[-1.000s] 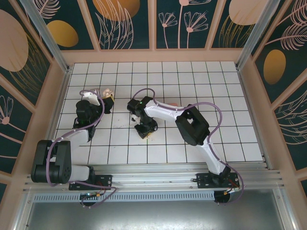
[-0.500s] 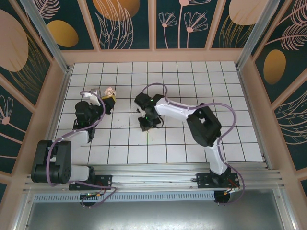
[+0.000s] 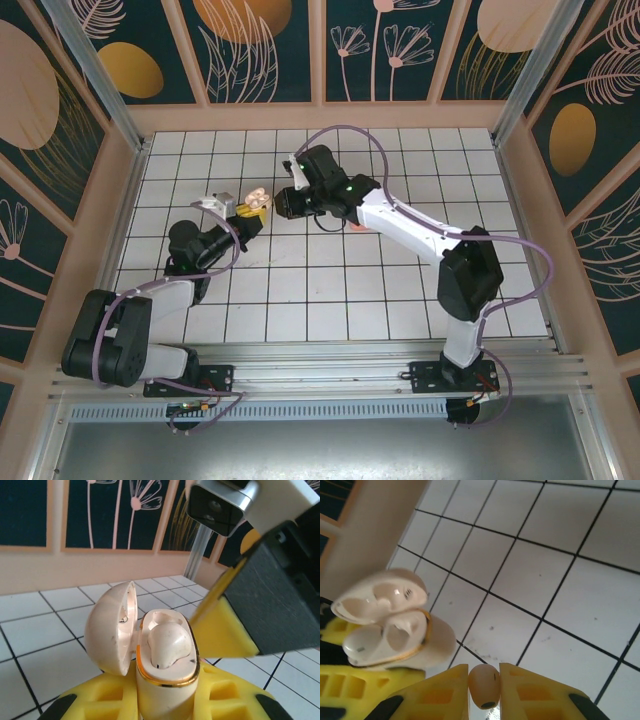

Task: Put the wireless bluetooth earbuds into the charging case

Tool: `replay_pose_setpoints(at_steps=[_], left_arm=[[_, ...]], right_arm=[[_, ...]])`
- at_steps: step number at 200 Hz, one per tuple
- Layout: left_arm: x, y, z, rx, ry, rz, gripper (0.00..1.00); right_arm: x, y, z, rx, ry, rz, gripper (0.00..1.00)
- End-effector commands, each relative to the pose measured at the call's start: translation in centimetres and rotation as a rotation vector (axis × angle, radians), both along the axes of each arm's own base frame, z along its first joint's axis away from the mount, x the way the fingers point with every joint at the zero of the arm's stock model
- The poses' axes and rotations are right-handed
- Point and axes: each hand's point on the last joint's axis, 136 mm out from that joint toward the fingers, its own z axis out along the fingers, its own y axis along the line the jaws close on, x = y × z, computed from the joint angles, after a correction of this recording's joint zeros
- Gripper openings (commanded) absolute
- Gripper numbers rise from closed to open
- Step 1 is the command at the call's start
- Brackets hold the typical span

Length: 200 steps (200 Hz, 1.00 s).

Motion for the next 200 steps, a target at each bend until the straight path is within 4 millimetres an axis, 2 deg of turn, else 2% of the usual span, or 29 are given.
replay_pose_setpoints(at_steps=[1, 25, 61, 133, 200], left_arm=[[-1.1, -0.9, 1.5, 0.024, -0.125, -0.065, 0.1], [-1.4, -1.4, 1.6, 0.041, -0.148, -0.083, 0.1], [-1.4, -1.6, 1.7, 0.047, -0.157, -0.093, 0.1], [-1.1, -1.9, 3.4, 0.014, -0.169, -0.106, 0.1], [-1.2, -1.9, 4.7, -0.034, -0.179, -0.109, 0.1]], right_arm=[[0.0, 0.3, 5.9, 0.138, -0.122, 0.007, 0.19], [-0.3, 0.6, 7.9, 0.217, -0.171, 0.022, 0.19], [-0.7, 0.7, 8.9, 0.292, -0.204, 0.033, 0.19], [-0.7, 1.2, 7.2, 0.317, -0.167, 0.041, 0.19], [-0.6, 0.6, 5.1, 0.268, -0.14, 0.008, 0.19]])
